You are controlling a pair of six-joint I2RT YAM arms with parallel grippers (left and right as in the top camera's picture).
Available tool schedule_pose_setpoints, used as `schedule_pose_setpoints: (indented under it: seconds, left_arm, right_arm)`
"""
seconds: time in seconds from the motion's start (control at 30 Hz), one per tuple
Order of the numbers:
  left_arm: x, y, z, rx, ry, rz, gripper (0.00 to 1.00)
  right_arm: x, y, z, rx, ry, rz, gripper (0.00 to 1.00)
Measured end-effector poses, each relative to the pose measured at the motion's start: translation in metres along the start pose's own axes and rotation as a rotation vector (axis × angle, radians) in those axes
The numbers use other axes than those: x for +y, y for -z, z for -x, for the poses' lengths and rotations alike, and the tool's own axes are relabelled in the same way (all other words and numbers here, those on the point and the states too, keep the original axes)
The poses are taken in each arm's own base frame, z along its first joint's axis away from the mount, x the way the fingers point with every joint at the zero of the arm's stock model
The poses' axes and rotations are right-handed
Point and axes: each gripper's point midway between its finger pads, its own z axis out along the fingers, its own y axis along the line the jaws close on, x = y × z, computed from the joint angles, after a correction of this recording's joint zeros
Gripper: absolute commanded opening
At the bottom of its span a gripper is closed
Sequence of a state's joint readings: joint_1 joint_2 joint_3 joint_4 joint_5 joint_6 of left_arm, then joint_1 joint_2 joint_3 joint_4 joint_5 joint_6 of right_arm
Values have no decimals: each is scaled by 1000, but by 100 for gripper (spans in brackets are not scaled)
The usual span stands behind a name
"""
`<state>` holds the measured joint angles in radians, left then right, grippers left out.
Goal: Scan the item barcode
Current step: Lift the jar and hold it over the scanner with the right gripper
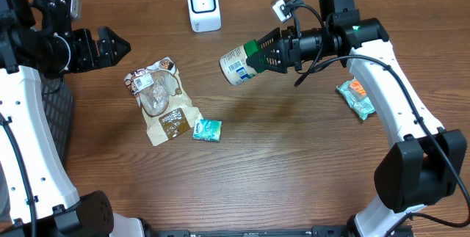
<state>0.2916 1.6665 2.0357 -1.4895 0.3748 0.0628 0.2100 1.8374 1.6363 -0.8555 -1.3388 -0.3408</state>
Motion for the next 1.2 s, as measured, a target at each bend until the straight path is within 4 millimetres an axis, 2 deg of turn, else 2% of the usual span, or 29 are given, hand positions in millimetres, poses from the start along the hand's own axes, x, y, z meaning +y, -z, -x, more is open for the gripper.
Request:
schedule_pose_setpoints:
  seconds: [0.1,0.23,0.43,0.5,0.6,0.7,0.73,0.8,0.93,1.03,1.2]
  left_arm:
    - [0,0,0,0,0,0,100]
    - [0,0,0,0,0,0,100]
    - [0,0,0,0,0,0,100]
    - [0,0,0,0,0,0,100]
    - [0,0,0,1,0,0,100]
    - [0,0,0,-1,0,0,100]
    - [0,0,0,0,0,0,100]
    - [0,0,0,1,1,0,99]
    - [0,0,0,0,0,0,100]
    - [0,0,0,0,0,0,100]
    - [0,0,0,0,0,0,100]
  right_arm:
    - [-2,-2,0,5,17,-15,41]
    - [-20,-15,-7,63,44,-131,42]
    - [-65,-50,-16,208,204,-497,43]
    - [-76,-61,-8,222,292,-622,44]
    - [-90,-67,16,193,449,-770,42]
    - [-109,-63,49,135,619,-907,41]
    - [-122,-60,64,105,702,-971,41]
    - [-137,-57,78,74,776,-1033,41]
    - [-161,-60,95,16,900,-1103,41]
    - [-171,-65,106,-31,1003,-1135,41]
    - [-187,-72,112,-41,1183,-1179,40]
